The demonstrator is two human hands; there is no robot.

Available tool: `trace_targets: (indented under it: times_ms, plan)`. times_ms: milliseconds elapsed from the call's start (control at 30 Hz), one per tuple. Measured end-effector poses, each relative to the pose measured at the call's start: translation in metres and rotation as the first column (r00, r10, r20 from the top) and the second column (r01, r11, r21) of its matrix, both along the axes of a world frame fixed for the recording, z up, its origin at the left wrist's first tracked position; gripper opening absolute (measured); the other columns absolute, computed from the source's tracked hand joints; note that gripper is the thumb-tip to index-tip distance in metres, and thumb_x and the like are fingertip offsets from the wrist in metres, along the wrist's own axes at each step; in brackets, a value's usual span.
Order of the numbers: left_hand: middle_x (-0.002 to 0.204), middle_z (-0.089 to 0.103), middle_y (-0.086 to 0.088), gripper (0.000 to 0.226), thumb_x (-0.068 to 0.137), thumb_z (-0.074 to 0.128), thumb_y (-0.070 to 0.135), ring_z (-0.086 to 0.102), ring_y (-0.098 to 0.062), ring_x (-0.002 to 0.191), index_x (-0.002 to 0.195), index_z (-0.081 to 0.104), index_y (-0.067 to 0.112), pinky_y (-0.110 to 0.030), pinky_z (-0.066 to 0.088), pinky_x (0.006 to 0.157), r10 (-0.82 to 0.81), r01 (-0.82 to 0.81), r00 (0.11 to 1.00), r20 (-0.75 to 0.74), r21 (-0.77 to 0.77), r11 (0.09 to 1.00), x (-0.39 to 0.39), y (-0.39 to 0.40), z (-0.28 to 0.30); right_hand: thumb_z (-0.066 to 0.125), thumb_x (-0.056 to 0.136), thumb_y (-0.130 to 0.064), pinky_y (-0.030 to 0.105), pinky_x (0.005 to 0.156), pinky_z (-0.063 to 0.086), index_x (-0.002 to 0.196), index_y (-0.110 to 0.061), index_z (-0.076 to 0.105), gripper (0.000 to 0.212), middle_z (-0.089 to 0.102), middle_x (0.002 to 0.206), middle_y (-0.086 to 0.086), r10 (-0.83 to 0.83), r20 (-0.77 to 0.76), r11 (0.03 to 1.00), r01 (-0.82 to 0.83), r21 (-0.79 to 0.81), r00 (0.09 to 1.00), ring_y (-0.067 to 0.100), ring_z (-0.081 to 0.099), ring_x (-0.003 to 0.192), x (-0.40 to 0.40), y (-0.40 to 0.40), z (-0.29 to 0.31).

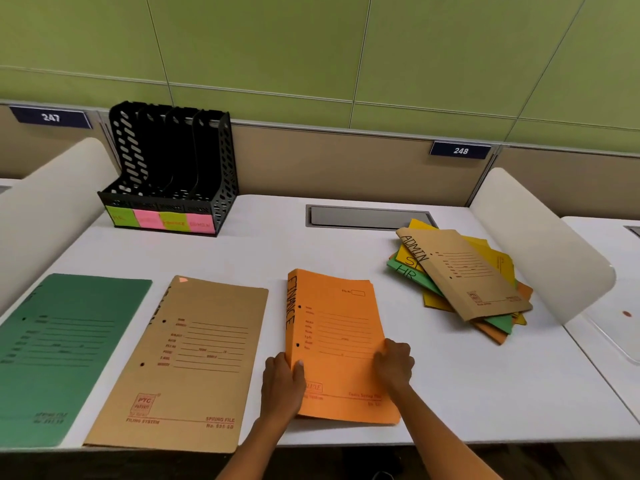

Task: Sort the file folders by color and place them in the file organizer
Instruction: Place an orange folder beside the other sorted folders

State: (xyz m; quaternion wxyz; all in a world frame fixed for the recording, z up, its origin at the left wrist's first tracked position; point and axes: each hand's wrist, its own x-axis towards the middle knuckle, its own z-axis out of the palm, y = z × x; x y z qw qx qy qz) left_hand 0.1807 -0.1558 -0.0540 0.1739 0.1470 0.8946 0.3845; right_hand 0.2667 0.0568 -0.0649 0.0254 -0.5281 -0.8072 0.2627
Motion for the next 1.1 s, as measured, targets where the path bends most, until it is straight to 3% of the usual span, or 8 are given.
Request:
trace_targets:
  times_ms: [167, 367, 500, 633, 833, 1100]
  plan:
    - [0.106, 0.045, -0.003, 0.024, 0.097, 0.041, 0.035, 0.050, -0.018, 0.099, 0.109, 0.050, 0.016, -0.030, 0.046, 0.082, 0.011, -0.010, 1.000, 0.012, -0.123, 0.992, -0.003, -0.003, -0.001, 0.044, 0.097, -0.025, 0.036, 0.090, 0.048, 0.124, -0.017, 0.052, 0.030, 0.045, 0.129, 0.008, 0.032, 0.011, 0.998, -0.032, 0.047, 0.999, 0.027, 0.049, 0.112, 0.001, -0.008, -0.001]
    - [0.100, 0.051, -0.006, 0.017, 0.093, 0.044, 0.030, 0.053, -0.021, 0.094, 0.095, 0.051, 0.015, -0.035, 0.049, 0.079, 0.033, -0.036, 0.999, -0.019, -0.194, 0.980, -0.011, -0.005, 0.003, 0.041, 0.098, -0.024, 0.034, 0.092, 0.046, 0.128, -0.018, 0.050, 0.032, 0.046, 0.129, 0.007, 0.046, -0.009, 0.996, -0.045, 0.083, 0.999, 0.025, 0.049, 0.114, 0.006, -0.017, -0.002]
    - [0.116, 0.052, -0.012, 0.039, 0.091, 0.052, 0.036, 0.051, -0.028, 0.106, 0.122, 0.047, 0.012, -0.033, 0.041, 0.074, 0.100, -0.135, 0.982, -0.159, -0.227, 0.964, -0.011, -0.002, 0.010, 0.043, 0.098, -0.026, 0.035, 0.096, 0.045, 0.130, -0.018, 0.050, 0.034, 0.047, 0.131, 0.006, 0.019, -0.088, 0.998, -0.013, 0.064, 0.996, 0.024, 0.049, 0.116, 0.007, -0.021, -0.003]
    - [0.123, 0.049, -0.014, 0.050, 0.089, 0.059, 0.036, 0.047, -0.030, 0.110, 0.132, 0.044, 0.013, -0.043, 0.044, 0.086, 0.079, -0.115, 0.948, -0.308, -0.101, 0.988, -0.015, 0.013, 0.019, 0.051, 0.096, -0.026, 0.038, 0.100, 0.042, 0.134, -0.019, 0.048, 0.039, 0.046, 0.134, 0.008, -0.031, -0.300, 0.999, 0.036, 0.012, 0.953, 0.025, 0.047, 0.120, 0.015, -0.008, -0.003]
    - [0.135, 0.040, -0.005, 0.049, 0.093, 0.057, 0.032, 0.037, -0.027, 0.125, 0.137, 0.039, 0.020, -0.047, 0.036, 0.104, -0.040, 0.059, 0.967, -0.252, 0.068, 0.996, -0.024, 0.052, 0.021, 0.059, 0.091, -0.017, 0.033, 0.092, 0.039, 0.132, -0.017, 0.049, 0.043, 0.050, 0.124, 0.010, -0.059, -0.459, 0.989, 0.116, 0.097, 0.886, 0.027, 0.048, 0.113, 0.031, 0.032, 0.009]
    - [0.129, 0.041, -0.004, 0.045, 0.094, 0.058, 0.031, 0.038, -0.025, 0.124, 0.135, 0.043, 0.020, -0.043, 0.040, 0.098, -0.191, 0.215, 0.970, -0.148, 0.166, 0.962, -0.004, 0.136, 0.027, 0.066, 0.087, -0.018, 0.046, 0.094, 0.046, 0.130, -0.012, 0.049, 0.047, 0.049, 0.128, 0.015, -0.094, -0.485, 0.954, 0.218, 0.206, 0.870, 0.033, 0.048, 0.115, 0.061, 0.120, 0.030]
